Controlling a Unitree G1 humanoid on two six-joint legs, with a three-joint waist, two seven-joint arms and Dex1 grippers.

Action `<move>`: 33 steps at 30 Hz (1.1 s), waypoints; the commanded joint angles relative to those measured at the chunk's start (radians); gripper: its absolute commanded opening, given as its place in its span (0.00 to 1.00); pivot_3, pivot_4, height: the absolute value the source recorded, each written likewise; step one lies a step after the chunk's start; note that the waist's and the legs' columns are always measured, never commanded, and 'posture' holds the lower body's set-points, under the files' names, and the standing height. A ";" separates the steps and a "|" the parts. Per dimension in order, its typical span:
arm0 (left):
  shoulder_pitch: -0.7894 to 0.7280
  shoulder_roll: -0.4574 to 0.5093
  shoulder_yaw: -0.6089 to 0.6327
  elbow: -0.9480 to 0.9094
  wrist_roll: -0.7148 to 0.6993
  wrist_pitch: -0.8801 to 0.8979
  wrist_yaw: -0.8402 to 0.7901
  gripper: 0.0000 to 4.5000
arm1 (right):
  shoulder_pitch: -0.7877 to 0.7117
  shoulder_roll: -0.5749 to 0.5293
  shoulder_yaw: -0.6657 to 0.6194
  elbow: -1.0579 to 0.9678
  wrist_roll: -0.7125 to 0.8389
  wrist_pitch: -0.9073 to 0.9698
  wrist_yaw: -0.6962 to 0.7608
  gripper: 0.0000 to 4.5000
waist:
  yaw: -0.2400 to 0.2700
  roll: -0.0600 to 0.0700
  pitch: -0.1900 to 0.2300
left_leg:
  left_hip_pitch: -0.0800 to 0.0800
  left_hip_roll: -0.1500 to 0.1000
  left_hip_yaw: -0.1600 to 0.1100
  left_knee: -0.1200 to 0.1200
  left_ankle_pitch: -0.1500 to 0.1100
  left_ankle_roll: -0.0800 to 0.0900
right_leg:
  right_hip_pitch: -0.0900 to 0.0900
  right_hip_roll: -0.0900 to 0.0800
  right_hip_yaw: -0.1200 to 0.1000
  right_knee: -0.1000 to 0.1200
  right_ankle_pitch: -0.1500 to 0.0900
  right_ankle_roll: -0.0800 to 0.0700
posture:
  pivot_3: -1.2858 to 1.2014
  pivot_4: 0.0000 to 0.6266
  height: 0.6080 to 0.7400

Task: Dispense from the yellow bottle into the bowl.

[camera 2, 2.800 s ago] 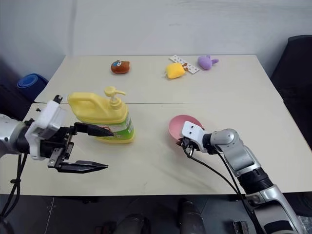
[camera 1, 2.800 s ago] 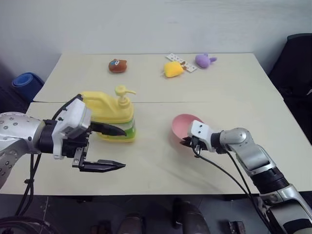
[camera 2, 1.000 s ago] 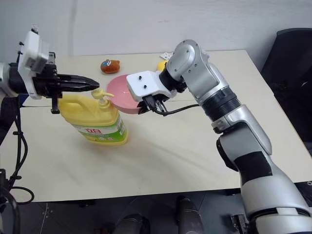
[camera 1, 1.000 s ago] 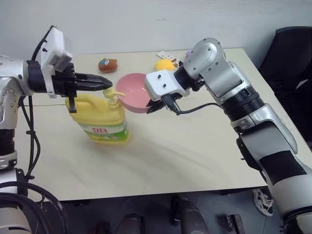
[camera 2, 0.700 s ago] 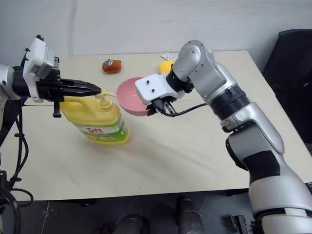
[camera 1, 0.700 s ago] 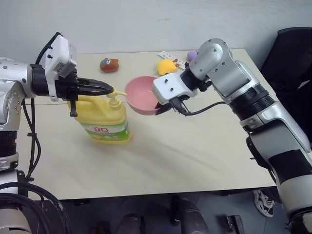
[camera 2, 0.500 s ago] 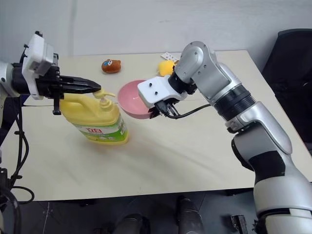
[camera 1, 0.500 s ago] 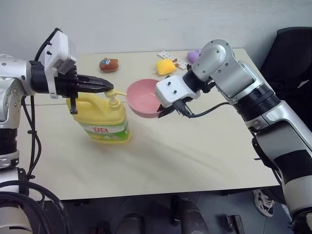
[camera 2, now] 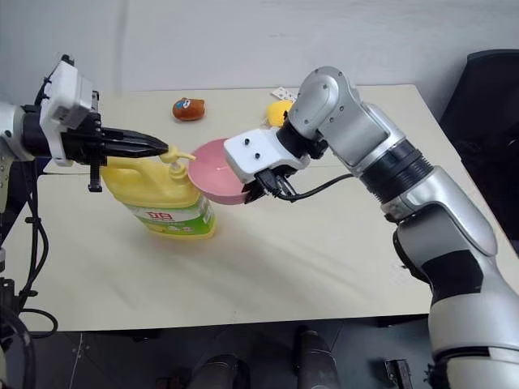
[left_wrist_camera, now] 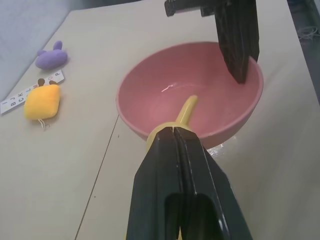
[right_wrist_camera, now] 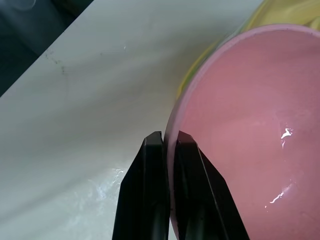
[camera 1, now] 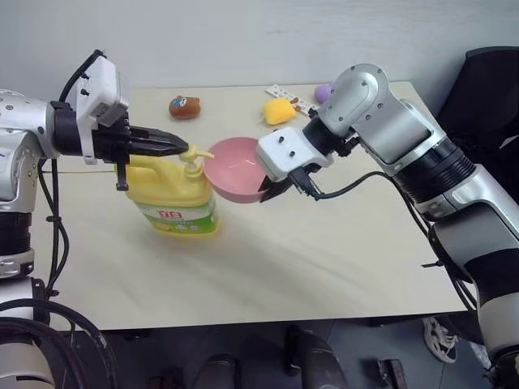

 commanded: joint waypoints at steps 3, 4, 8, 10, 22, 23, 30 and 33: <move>0.011 -0.004 -0.010 -0.013 0.035 -0.041 0.001 0.01 | -0.050 -0.026 -0.002 -0.058 0.058 0.017 0.057 0.00 | 0.000 0.000 0.000 | 0.000 0.000 0.000 0.000 0.000 0.000 | 0.000 0.000 0.000 0.000 0.000 0.000 | 0.52 0.24 1.00; 0.009 -0.007 -0.012 -0.008 0.038 -0.045 0.002 0.01 | -0.051 -0.027 -0.001 -0.059 0.060 0.018 0.057 0.00 | 0.000 0.000 0.000 | 0.000 0.000 0.000 0.000 0.000 0.000 | 0.000 0.000 0.000 0.000 0.000 0.000 | 0.52 0.24 1.00; -0.014 -0.027 -0.013 0.017 0.051 -0.053 0.014 0.01 | -0.055 -0.026 0.002 -0.057 0.061 0.018 0.057 0.00 | 0.001 0.000 0.000 | 0.001 0.000 0.000 0.001 0.000 0.000 | 0.000 0.000 0.001 0.001 0.000 0.000 | 0.52 0.24 1.00; -0.017 -0.028 -0.015 0.021 0.058 -0.059 0.009 0.01 | -0.056 -0.024 0.002 -0.053 0.059 0.019 0.057 0.00 | 0.001 0.000 0.000 | 0.001 0.000 0.000 0.001 0.000 0.000 | 0.000 0.000 0.001 0.002 0.000 0.000 | 0.52 0.24 1.00; 0.035 -0.023 -0.043 -0.014 0.076 -0.070 -0.034 0.01 | -0.057 -0.008 -0.008 -0.028 0.047 0.022 0.057 0.00 | 0.001 0.000 0.000 | 0.001 0.000 0.000 0.001 0.000 0.000 | 0.000 0.000 0.001 0.002 0.000 0.000 | 0.52 0.24 1.00; 0.038 -0.024 -0.044 -0.014 0.077 -0.072 -0.034 0.01 | -0.057 -0.008 -0.008 -0.028 0.048 0.023 0.057 0.00 | 0.001 0.000 0.000 | 0.001 0.000 0.000 0.001 0.000 0.000 | 0.000 0.000 0.001 0.002 0.000 0.000 | 0.52 0.24 1.00; 0.067 -0.021 -0.073 -0.008 0.106 -0.108 -0.040 0.01 | -0.054 -0.012 -0.007 -0.033 0.053 0.029 0.057 0.00 | 0.001 0.000 0.000 | 0.002 0.000 0.001 0.001 0.000 0.000 | 0.000 -0.001 0.002 0.002 0.000 0.000 | 0.52 0.24 1.00; 0.082 -0.020 -0.095 0.012 0.131 -0.134 -0.047 0.01 | -0.054 -0.015 -0.007 -0.038 0.055 0.031 0.057 0.00 | 0.001 0.000 -0.001 | 0.002 0.000 0.001 0.001 0.000 0.000 | 0.000 -0.001 0.002 0.003 0.000 0.000 | 0.52 0.24 1.00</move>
